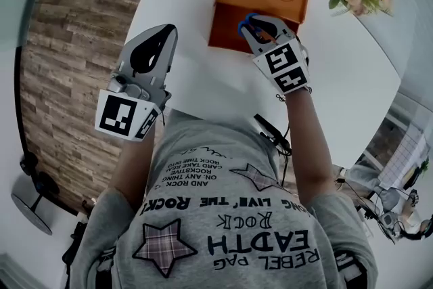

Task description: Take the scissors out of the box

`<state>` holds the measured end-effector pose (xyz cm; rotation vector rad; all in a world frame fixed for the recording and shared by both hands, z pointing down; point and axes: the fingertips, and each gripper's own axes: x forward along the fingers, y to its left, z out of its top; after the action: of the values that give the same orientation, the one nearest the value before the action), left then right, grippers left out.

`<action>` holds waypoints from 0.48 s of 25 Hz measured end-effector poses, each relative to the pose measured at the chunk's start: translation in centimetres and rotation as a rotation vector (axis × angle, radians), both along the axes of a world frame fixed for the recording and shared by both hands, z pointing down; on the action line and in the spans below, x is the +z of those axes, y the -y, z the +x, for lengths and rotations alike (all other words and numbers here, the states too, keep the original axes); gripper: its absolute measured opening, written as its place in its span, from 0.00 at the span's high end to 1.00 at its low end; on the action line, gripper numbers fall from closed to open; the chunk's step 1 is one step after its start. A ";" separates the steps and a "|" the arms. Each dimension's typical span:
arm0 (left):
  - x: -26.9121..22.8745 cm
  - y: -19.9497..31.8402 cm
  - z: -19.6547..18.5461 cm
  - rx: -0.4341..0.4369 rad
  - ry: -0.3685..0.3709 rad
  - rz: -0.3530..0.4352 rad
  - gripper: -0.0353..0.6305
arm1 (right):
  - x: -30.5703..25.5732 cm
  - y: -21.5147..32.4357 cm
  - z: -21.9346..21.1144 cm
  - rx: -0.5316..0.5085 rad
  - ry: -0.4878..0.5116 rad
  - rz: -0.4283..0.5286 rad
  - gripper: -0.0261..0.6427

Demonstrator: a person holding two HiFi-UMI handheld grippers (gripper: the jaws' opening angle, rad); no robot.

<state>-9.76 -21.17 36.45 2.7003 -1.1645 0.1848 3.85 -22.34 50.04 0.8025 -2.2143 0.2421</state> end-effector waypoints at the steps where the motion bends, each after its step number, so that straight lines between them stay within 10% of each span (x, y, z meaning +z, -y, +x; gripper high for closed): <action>1: -0.2 -0.1 0.0 0.001 0.000 0.005 0.93 | -0.4 0.0 0.0 0.005 0.009 0.015 0.84; 12: -2.6 -1.6 -0.2 0.006 0.005 0.055 0.93 | -5.1 -0.4 0.3 0.072 0.112 0.138 0.84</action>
<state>-9.97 -19.60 33.89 2.7524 -1.1793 0.1631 4.14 -21.98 44.97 0.9656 -2.3293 0.1738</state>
